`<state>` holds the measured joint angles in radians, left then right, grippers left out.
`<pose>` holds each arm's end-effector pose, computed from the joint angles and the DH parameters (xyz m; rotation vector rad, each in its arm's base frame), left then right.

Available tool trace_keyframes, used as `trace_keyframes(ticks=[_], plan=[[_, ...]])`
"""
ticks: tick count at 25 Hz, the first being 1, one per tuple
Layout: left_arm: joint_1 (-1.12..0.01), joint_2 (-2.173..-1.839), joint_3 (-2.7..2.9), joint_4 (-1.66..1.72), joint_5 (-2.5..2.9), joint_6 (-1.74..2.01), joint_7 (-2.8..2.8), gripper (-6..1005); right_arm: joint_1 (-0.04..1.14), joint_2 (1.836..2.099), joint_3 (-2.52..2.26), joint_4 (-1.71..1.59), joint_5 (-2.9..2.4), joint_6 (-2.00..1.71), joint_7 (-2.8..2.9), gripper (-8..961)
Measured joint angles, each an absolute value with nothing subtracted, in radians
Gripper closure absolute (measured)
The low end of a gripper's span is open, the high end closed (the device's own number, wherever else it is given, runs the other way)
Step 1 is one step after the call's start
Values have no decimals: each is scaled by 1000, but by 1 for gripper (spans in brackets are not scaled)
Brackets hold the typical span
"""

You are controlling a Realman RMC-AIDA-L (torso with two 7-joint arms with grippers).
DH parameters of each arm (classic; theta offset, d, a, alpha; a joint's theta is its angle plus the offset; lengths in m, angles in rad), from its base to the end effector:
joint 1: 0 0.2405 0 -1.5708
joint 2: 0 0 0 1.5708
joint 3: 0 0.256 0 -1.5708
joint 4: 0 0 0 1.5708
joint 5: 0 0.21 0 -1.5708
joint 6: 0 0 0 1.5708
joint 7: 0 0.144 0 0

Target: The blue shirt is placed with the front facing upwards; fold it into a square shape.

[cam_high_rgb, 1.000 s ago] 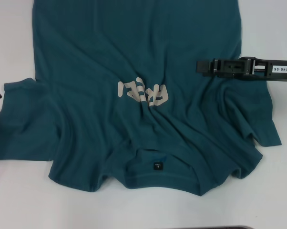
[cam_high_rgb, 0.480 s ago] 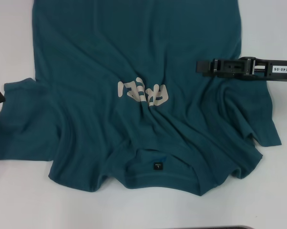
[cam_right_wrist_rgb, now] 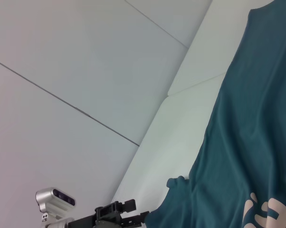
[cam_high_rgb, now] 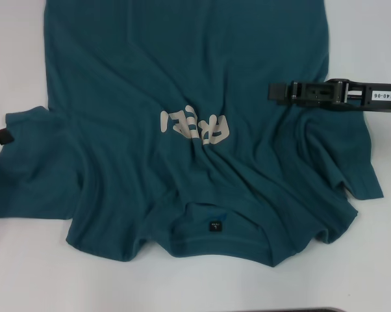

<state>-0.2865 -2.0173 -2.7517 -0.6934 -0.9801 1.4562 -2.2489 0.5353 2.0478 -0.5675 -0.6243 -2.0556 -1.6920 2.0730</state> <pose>-0.3895 0.2624 0.0617 -1.7490 -1.9575 -0.7667 0.2670 0.3189 0.0168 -2.5081 1.6451 0.9064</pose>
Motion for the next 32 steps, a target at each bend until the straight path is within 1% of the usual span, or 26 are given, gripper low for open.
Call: trace_keyframes(ticks=[24,26,32], plan=[[-312,-2017,-2662,-697,-962,1477,-2328,217,525,2045,-568,-624,-2042,-1698,2072,39],[-313,-2018,-2662,-700,-953,1474,-2329,445,525,2045,-568,-624,-2042,-1699,2073,40],[-313,-2018,-2664,-704,-943,1478,-2329,691,525,2045,-561,-624,-2042,-1708,2073,41]])
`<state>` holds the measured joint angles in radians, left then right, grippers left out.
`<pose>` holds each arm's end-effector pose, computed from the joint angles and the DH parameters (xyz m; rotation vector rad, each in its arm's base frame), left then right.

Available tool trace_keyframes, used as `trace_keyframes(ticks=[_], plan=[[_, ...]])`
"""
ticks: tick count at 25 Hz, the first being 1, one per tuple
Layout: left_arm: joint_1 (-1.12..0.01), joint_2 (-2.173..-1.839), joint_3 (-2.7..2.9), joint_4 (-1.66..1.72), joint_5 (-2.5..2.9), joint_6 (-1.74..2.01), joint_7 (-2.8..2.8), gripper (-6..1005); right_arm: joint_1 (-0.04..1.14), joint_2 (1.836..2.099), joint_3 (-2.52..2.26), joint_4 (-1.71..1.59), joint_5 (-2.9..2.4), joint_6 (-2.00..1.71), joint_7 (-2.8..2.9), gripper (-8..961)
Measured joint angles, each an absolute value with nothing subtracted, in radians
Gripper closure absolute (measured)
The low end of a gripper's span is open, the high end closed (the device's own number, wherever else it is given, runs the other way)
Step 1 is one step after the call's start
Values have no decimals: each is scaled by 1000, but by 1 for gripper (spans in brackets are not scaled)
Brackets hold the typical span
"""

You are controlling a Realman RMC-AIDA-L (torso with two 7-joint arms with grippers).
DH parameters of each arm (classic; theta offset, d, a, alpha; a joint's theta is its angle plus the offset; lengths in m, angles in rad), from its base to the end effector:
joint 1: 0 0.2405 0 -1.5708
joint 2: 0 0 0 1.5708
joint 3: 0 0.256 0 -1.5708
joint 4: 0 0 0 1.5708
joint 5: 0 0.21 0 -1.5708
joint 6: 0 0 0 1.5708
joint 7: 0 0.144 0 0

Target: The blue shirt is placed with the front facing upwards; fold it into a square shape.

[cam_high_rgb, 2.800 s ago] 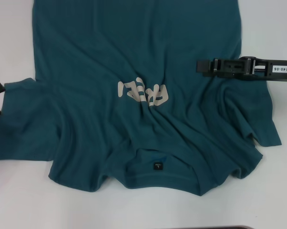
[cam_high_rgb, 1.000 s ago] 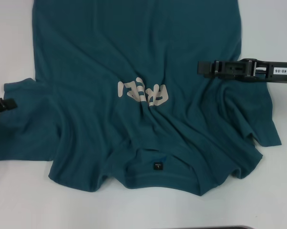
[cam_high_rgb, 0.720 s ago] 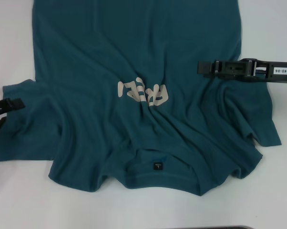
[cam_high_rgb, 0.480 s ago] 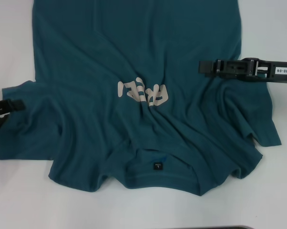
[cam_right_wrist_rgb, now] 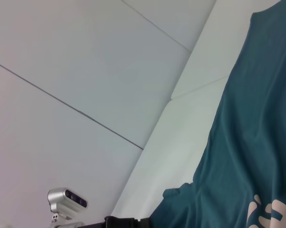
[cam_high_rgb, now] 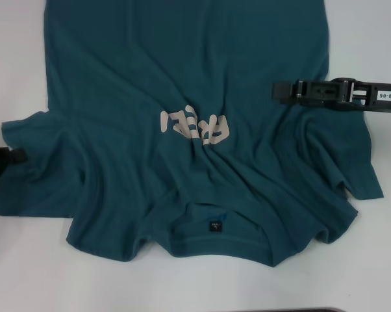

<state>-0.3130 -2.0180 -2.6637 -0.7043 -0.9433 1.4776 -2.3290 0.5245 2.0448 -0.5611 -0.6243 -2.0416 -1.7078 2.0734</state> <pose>-0.3767 0.2692 0.0489 -1.8250 -2.0413 -0.6756 0.2686 0.3159 0.0200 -2.4994 1.6505 0.9359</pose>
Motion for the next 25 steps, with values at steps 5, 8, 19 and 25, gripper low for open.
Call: trace_keyframes(ticks=[5,8,19,25], plan=[[-313,-2017,-2673,-715,-951,1514,-2323,919,525,2043,-557,-624,-2042,-1710,2074,40],[-313,-2013,-2674,-730,-950,1529,-2333,939,525,2041,-557,-624,-2042,-1712,2074,40],[-337,-1957,-2676,-775,-878,1489,-2411,993,521,2037,-557,-624,-2042,-1712,2078,39],[-344,-1952,-2677,-843,-838,1490,-2462,992,520,2035,-556,-624,-2042,-1712,2080,40]])
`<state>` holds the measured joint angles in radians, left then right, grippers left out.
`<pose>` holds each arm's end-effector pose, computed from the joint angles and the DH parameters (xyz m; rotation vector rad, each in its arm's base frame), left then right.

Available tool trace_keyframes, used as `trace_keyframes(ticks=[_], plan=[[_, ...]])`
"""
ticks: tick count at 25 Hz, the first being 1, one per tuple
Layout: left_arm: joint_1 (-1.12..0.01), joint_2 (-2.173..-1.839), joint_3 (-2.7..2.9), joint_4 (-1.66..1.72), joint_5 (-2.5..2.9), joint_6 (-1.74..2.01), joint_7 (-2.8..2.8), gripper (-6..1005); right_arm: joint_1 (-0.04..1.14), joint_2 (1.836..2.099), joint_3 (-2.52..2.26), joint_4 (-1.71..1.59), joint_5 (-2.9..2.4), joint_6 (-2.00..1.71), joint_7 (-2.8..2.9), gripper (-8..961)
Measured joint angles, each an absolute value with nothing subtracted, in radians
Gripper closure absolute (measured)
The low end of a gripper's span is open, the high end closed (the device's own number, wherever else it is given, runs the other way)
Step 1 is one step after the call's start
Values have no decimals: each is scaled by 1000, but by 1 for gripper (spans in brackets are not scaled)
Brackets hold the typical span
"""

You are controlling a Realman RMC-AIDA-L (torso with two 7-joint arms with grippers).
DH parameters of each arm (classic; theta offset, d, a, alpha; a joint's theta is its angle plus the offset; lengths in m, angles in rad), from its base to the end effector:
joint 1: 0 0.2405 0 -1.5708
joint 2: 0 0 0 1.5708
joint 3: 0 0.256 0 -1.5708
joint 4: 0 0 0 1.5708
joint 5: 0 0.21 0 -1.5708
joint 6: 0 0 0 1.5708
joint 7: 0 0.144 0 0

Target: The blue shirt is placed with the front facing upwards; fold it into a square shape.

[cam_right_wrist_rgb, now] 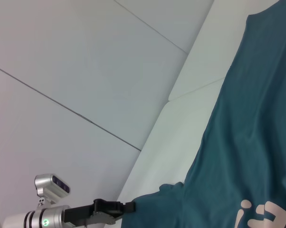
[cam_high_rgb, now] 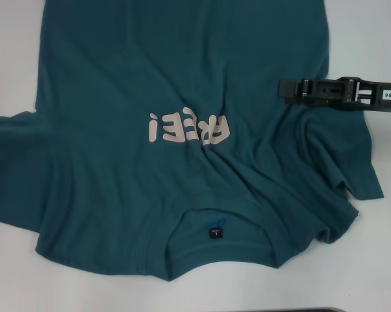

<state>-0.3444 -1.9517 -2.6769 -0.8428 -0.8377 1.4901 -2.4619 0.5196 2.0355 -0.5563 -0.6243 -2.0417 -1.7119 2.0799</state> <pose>-0.3827 0.2869 0.1037 -1.7542 -1.9783 -0.5167 0.2718 0.3153 0.0242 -2.4871 1.6587 0.9340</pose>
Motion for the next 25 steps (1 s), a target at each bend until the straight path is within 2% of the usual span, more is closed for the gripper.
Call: trace_keyframes(ticks=[11,16,19,25], plan=[[-347,-1951,-2678,-894,-827,1532,-2493,990,514,2036,-555,-624,-2042,-1712,2082,39],[-389,-1953,-2688,-903,-835,1680,-2516,989,513,2036,-556,-624,-2042,-1712,2082,40],[-424,-1972,-2688,-904,-835,1726,-2545,988,515,2036,-556,-624,-2042,-1712,2082,40],[-471,-2032,-2676,-911,-832,1750,-2572,987,513,2036,-557,-622,-2042,-1712,2082,41]])
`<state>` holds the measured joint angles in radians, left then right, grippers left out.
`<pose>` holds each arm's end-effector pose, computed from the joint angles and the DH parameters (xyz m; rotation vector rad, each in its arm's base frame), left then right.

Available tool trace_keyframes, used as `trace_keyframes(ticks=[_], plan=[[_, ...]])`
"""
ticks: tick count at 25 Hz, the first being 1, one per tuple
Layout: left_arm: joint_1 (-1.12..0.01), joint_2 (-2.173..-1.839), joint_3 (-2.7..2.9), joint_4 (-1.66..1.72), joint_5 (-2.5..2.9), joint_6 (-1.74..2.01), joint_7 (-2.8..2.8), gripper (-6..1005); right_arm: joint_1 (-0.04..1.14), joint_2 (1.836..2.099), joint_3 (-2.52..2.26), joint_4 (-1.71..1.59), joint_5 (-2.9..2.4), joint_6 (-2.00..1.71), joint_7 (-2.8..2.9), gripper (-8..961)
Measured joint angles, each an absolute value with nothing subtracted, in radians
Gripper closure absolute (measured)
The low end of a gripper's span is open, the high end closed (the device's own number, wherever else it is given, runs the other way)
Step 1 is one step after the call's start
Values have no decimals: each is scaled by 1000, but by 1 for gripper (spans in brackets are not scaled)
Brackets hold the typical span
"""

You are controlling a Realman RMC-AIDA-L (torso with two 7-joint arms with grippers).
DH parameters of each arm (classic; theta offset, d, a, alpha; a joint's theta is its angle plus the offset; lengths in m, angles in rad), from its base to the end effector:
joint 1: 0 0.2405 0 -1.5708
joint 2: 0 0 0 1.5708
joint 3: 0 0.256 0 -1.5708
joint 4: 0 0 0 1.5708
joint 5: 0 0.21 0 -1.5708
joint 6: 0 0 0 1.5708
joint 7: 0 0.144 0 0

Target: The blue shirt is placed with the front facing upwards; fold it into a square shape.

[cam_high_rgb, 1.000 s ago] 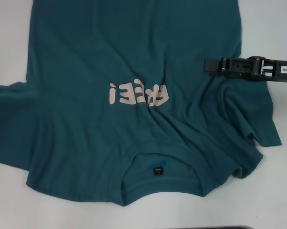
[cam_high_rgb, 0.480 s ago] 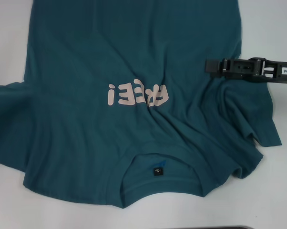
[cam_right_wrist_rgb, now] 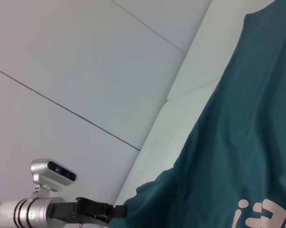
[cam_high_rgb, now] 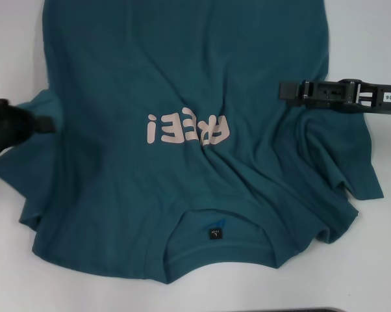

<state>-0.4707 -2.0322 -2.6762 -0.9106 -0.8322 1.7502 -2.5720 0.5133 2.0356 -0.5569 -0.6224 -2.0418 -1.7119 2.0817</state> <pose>-0.3067 0.3049 0.0702 -2.0522 -2.1248 -0.5935 0.2738 0.3133 0.0238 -2.4797 1.6706 0.9337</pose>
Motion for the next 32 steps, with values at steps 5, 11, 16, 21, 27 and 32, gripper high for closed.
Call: trace_keyframes(ticks=[5,11,16,21,27,32], plan=[[-503,-2067,-2666,-909,-827,1736,-2574,987,516,2036,-557,-622,-2042,-1712,2082,41],[-525,-2087,-2619,-868,-828,1668,-2582,983,518,2038,-557,-621,-2043,-1708,2082,41],[-543,-2096,-2611,-815,-834,1611,-2583,969,516,2039,-557,-620,-2043,-1707,2082,40],[-576,-2095,-2616,-735,-836,1563,-2576,954,515,2038,-557,-609,-2045,-1705,2080,40],[-593,-2081,-2609,-701,-837,1559,-2549,937,514,2034,-557,-598,-2047,-1704,2075,40],[-598,-2074,-2606,-704,-833,1576,-2558,880,515,2034,-557,-598,-2047,-1702,2074,40]])
